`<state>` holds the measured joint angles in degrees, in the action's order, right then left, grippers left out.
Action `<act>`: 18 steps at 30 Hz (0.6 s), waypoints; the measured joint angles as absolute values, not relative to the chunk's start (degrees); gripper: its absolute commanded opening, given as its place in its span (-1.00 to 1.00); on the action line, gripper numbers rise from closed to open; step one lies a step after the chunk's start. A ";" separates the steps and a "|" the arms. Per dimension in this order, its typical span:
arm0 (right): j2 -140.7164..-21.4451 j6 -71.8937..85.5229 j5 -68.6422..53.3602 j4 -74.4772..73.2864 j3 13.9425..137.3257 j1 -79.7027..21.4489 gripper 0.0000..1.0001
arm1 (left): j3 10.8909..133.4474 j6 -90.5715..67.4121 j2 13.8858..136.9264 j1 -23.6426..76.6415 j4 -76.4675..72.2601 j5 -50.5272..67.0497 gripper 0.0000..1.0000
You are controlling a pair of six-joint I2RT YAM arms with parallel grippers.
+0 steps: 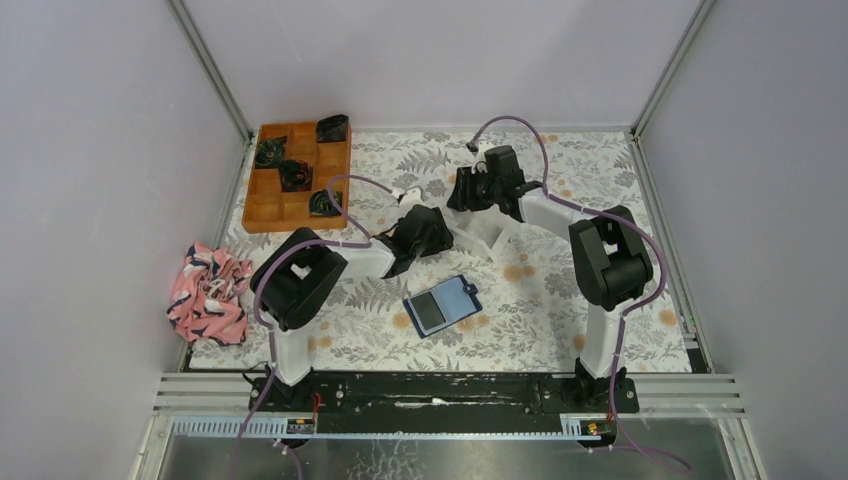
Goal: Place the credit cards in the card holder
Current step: Move the storage box to the center of the board.
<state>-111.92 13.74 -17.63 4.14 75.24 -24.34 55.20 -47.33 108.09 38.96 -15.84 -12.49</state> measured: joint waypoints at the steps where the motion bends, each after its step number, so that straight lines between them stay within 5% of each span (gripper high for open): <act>1: -111.92 13.74 -17.58 4.19 75.24 -24.32 -0.06 | 55.61 -47.16 108.51 38.92 -15.73 -12.27 0.29; 18: -111.92 12.21 -12.78 2.33 78.59 -23.73 -0.25 | 64.14 -44.69 113.82 35.24 -12.23 -9.58 0.29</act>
<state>-111.92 12.21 -12.78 2.33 78.59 -23.73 64.14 -44.69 113.82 35.24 -12.23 -9.58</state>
